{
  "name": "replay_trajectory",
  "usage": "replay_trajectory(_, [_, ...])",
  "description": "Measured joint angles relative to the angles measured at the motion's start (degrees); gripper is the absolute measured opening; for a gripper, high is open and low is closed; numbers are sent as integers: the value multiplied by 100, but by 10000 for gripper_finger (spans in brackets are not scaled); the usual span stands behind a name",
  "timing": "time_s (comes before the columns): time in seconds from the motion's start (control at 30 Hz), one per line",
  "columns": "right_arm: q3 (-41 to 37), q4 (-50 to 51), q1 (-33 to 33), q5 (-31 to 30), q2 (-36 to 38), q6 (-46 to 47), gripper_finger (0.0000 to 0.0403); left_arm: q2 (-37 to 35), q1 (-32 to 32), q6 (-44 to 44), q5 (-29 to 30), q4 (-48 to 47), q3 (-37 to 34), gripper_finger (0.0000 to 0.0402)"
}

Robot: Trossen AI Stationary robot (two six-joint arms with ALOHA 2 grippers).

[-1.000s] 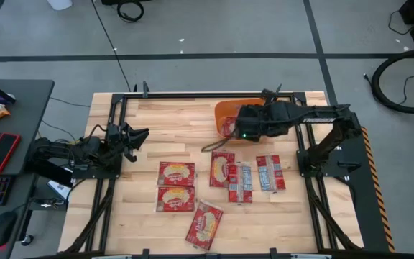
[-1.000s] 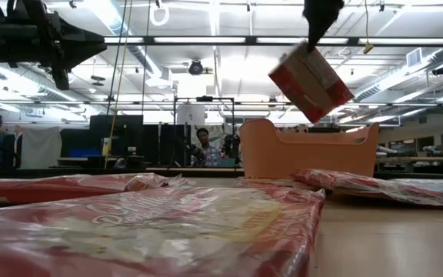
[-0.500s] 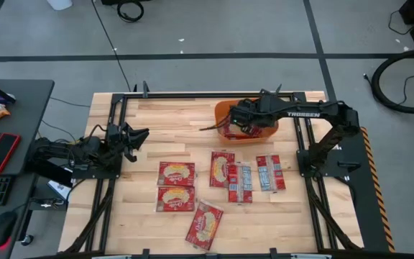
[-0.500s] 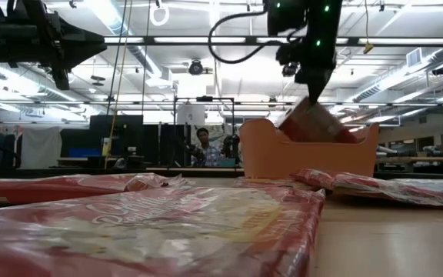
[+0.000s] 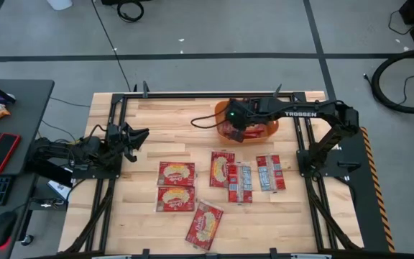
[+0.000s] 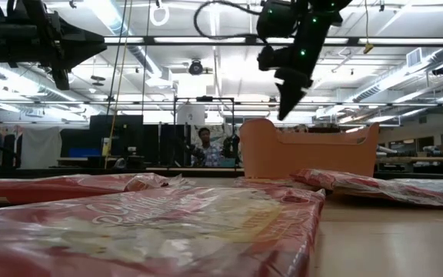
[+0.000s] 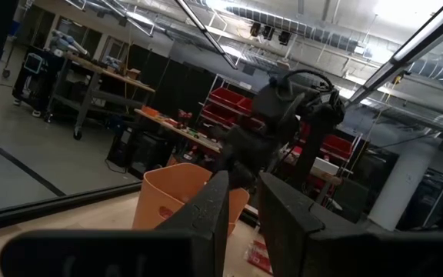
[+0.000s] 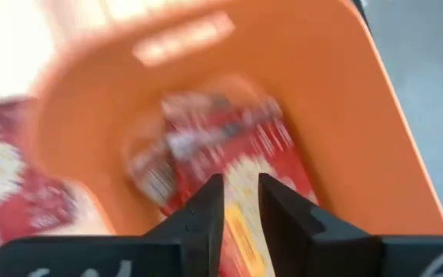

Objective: Sort popcorn bags into baskets
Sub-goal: Adjust the orange container

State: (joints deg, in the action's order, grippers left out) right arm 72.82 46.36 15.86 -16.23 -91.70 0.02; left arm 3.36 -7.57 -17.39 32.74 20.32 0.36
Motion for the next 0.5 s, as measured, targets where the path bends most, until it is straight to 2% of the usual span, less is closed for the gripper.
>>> replay_trajectory(0.1, [2, -524, -4, 132, -86, -392, 95, 2, 0, 0, -2, -1, 0, 73])
replay_trajectory(0.37, [0, -1021, 128, 474, -822, -1068, 95, 1, 0, 0, 9, -3, 1, 73])
replay_trajectory(0.5, [0, -1432, 323, 1057, -1200, -1074, 94, 0, 0, 2, 12, -2, 1, 73])
